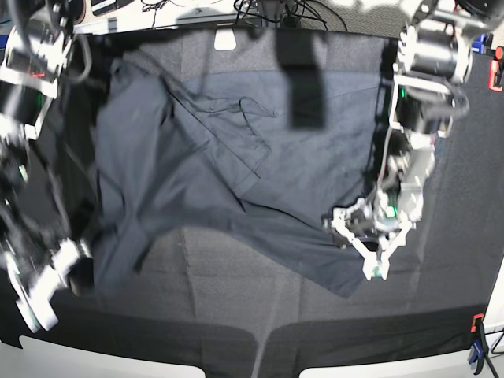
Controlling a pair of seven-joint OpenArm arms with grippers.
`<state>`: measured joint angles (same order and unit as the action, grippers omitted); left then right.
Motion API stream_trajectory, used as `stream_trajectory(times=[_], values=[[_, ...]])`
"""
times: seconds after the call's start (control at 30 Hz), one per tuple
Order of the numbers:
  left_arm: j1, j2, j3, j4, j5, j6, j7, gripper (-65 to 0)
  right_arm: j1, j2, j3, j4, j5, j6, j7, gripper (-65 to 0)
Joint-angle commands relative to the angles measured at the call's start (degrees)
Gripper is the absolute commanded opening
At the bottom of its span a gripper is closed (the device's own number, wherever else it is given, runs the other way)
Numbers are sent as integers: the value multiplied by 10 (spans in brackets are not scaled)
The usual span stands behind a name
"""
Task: Layout the t-shirt on the table in an organized manner, then fold the t-shirt properly
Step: 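Reach the right gripper across the shirt and pull fabric outward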
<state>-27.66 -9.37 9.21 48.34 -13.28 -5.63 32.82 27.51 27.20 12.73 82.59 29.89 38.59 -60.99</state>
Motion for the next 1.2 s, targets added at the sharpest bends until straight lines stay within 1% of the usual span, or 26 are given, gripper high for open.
stream_trajectory(times=[0.0, 0.1, 0.3, 0.4, 0.5, 0.63, 0.67, 0.73, 0.77, 0.93, 1.0, 1.17], values=[[-21, -2, -2, 4, -3, -2, 7, -237, 33, 9, -6, -13, -1, 14, 35, -650], [-43, -2, -2, 4, -3, -2, 17, -237, 87, 9, -33, -90, -36, 14, 76, -650], [-78, -2, -2, 4, -3, -2, 23, -237, 212, 7, -85, -265, -110, 14, 118, -650], [-90, -2, -2, 4, -3, -2, 23, -237, 274, -2, -96, -343, -145, 14, 144, -650], [-95, -2, -2, 4, -3, -2, 23, -237, 326, -14, -97, -397, -155, 14, 162, -650], [-96, -2, -2, 4, -3, -2, 21, -237, 376, -37, -97, -419, -187, 14, 169, -650], [-96, -2, -2, 4, -3, -2, 21, -237, 386, -42, -97, -419, -198, 3, 174, -650], [-96, -2, -2, 4, -3, -2, 21, -237, 403, -51, -97, -419, -217, -32, 187, -650], [-96, -2, -2, 4, -3, -2, 21, -237, 409, -55, -97, -419, -225, -36, 191, -650], [-96, -2, -2, 4, -3, -2, 23, -237, 412, -69, -97, -419, -225, -36, 204, -650], [-96, -2, -2, 4, -3, -2, 24, -237, 407, -74, -97, -419, -239, -39, 224, -650], [-96, -2, -2, 4, -3, -2, 36, -237, 400, -85, -97, -421, -294, -85, 280, -650]])
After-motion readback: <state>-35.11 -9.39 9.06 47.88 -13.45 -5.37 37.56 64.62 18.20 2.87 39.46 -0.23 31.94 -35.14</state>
